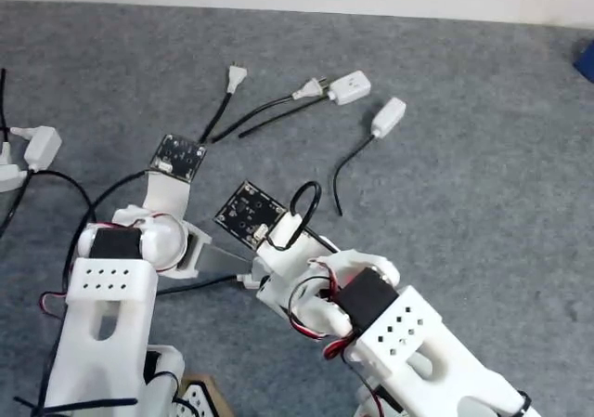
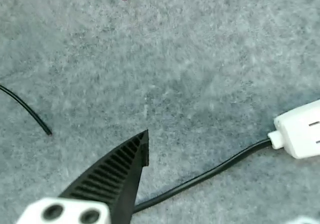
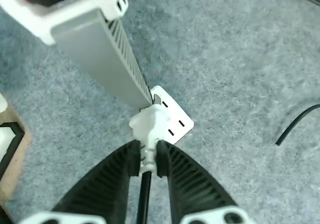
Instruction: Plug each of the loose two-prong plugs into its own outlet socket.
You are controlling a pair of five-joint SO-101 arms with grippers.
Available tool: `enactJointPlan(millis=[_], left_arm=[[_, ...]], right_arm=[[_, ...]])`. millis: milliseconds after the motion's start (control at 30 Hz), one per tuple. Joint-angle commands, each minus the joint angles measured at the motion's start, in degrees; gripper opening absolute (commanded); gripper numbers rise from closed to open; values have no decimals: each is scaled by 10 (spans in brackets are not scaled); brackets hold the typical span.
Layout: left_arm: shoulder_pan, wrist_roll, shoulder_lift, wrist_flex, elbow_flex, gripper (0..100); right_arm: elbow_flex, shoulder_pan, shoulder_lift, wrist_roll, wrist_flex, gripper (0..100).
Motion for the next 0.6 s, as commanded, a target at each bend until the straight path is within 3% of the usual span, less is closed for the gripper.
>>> enactJointPlan(millis=[0, 300, 567], left_arm=[[12, -3, -1, -11, 7, 553], [17, -4, -5, -45, 44, 553], [-93, -3, -5, -86, 6, 553]], right_arm=[[-32, 0, -12, -5, -11, 7], [-51, 22, -7, 4, -5, 7], [-56, 22, -7, 27, 27, 7]])
